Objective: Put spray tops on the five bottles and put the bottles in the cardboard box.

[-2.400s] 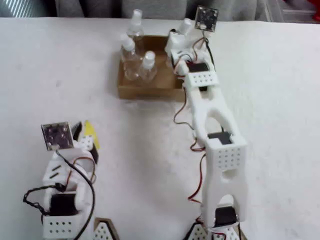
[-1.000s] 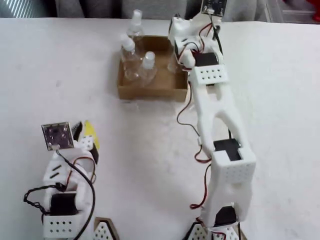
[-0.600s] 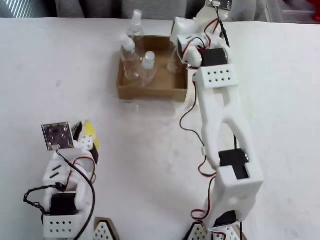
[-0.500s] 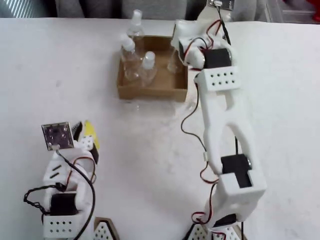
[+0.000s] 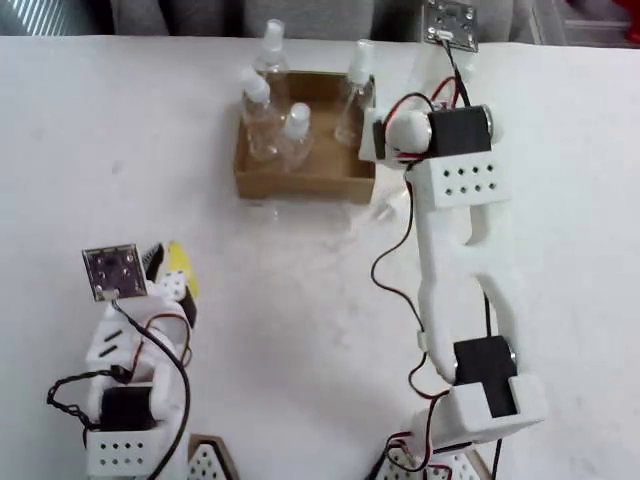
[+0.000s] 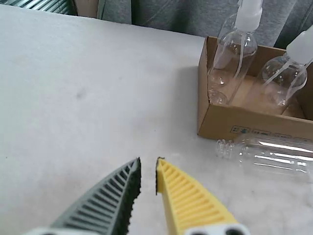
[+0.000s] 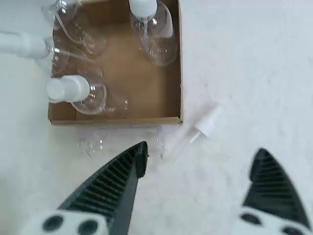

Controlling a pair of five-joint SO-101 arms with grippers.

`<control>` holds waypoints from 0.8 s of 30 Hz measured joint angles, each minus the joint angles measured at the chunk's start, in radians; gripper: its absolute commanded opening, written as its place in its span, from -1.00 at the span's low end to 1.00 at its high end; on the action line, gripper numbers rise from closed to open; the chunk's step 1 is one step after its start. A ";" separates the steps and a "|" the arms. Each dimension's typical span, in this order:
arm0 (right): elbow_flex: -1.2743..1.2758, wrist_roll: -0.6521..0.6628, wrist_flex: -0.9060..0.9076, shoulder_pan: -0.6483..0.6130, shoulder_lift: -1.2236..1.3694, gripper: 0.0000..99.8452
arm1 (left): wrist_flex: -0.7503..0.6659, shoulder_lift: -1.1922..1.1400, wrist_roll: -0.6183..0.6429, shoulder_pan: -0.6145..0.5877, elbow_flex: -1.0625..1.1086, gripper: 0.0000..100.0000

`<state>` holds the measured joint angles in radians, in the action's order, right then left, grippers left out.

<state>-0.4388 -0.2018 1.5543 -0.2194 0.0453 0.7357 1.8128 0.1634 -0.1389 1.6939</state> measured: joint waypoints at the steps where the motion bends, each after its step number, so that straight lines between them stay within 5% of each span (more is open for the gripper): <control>1: 0.000 0.025 0.018 0.000 0.000 -0.93 | 0.000 0.000 0.000 0.000 0.000 -0.83; 12: 0.227 0.101 0.092 -0.094 0.000 -0.97 | 0.000 0.000 0.000 -0.023 0.000 -0.83; 24: 0.651 0.103 -0.440 -0.164 0.000 -0.97 | 0.000 0.000 0.000 -0.023 0.000 -0.83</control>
<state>0.2117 -0.0990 1.1139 -0.3836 0.0453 0.7357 1.8128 0.1634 -0.1619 1.6939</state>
